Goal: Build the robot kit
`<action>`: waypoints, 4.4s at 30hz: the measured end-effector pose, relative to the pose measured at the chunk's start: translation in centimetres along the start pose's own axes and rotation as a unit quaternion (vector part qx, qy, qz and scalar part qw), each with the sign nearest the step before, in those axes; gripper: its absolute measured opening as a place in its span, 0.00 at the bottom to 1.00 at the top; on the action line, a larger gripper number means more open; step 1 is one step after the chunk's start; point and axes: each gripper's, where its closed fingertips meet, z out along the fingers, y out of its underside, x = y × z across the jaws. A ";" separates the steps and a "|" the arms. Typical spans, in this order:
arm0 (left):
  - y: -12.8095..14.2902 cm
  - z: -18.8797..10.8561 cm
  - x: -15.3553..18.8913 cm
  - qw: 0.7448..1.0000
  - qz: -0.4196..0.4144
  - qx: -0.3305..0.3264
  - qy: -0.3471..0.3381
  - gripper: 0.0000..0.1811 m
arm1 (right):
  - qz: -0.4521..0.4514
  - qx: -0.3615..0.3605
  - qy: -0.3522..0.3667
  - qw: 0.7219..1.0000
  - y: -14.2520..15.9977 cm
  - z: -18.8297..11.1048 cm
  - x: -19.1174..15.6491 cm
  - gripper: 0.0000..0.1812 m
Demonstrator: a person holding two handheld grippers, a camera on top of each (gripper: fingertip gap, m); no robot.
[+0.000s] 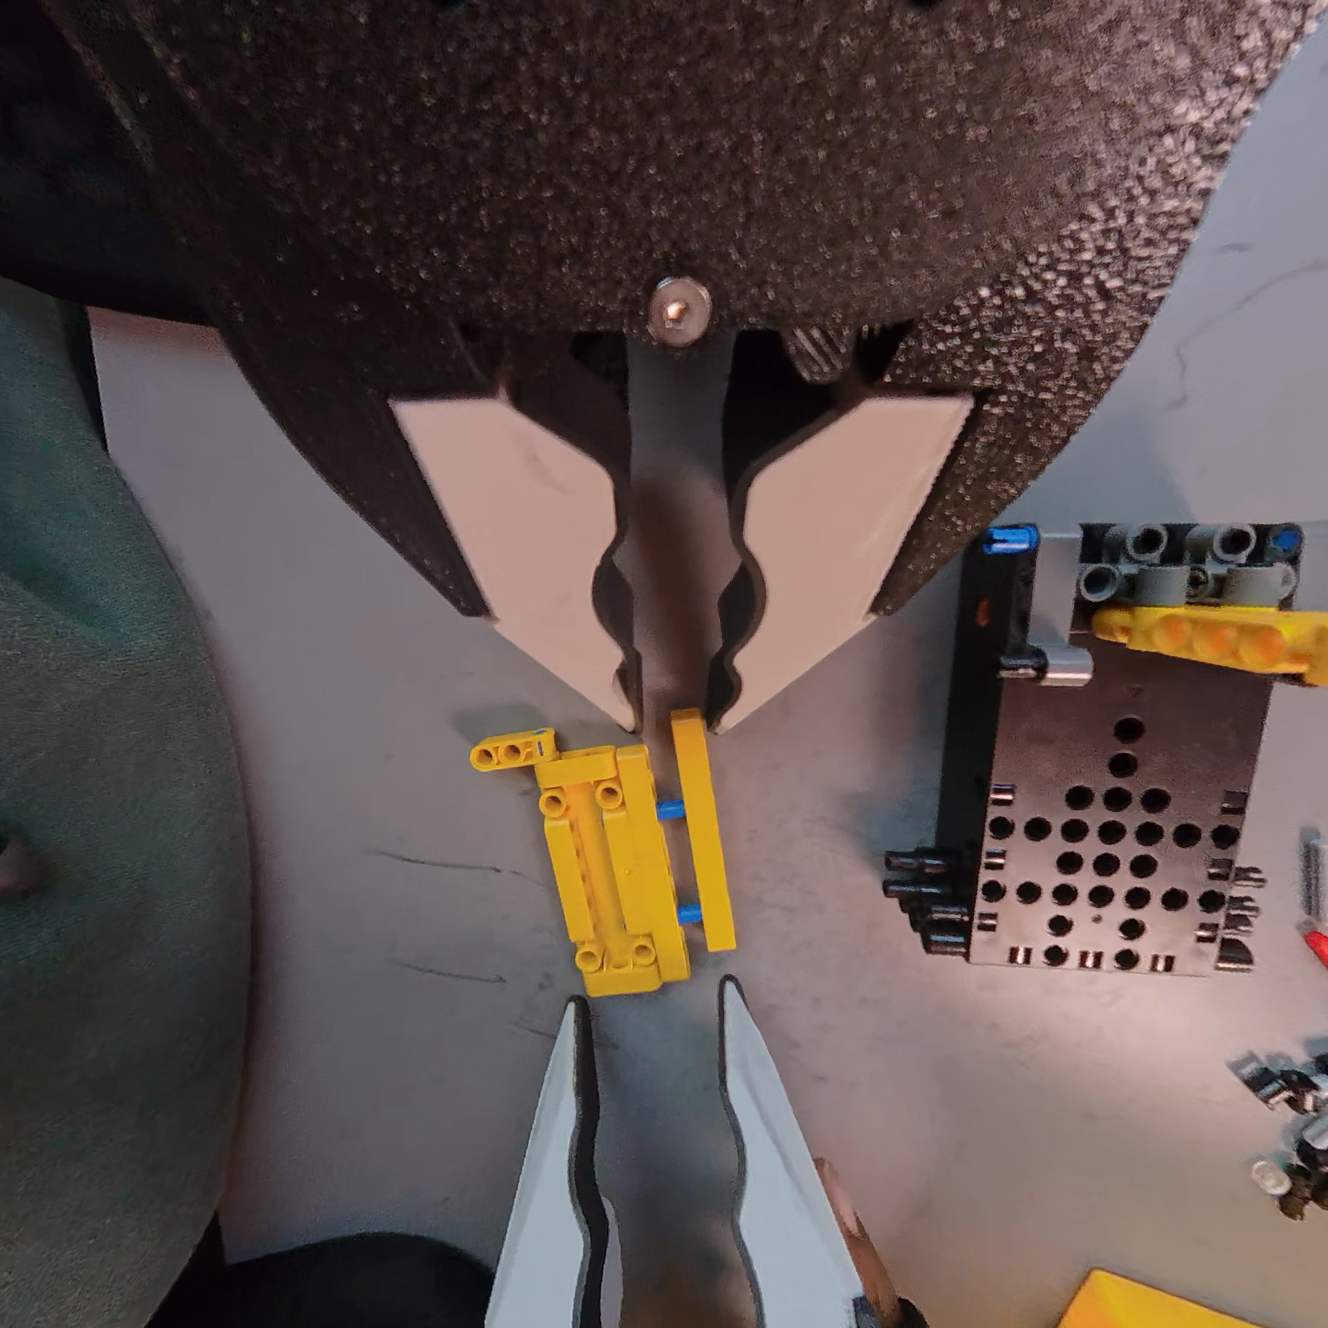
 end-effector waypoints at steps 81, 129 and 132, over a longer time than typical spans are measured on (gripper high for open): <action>-1.2 -0.5 2.0 0.998 -0.035 -0.004 0.045 0.38 | -0.027 -0.015 -0.036 0.999 -0.9 0.8 -0.1 0.38; -4.4 -2.9 1.8 0.979 -0.155 0.106 0.075 0.31 | -0.264 0.096 0.251 0.926 -4.4 -1.8 -0.9 0.18; -6.3 -3.2 3.2 0.962 -0.180 0.147 0.141 0.13 | -0.333 0.093 0.307 0.886 -5.8 -2.3 -1.8 0.18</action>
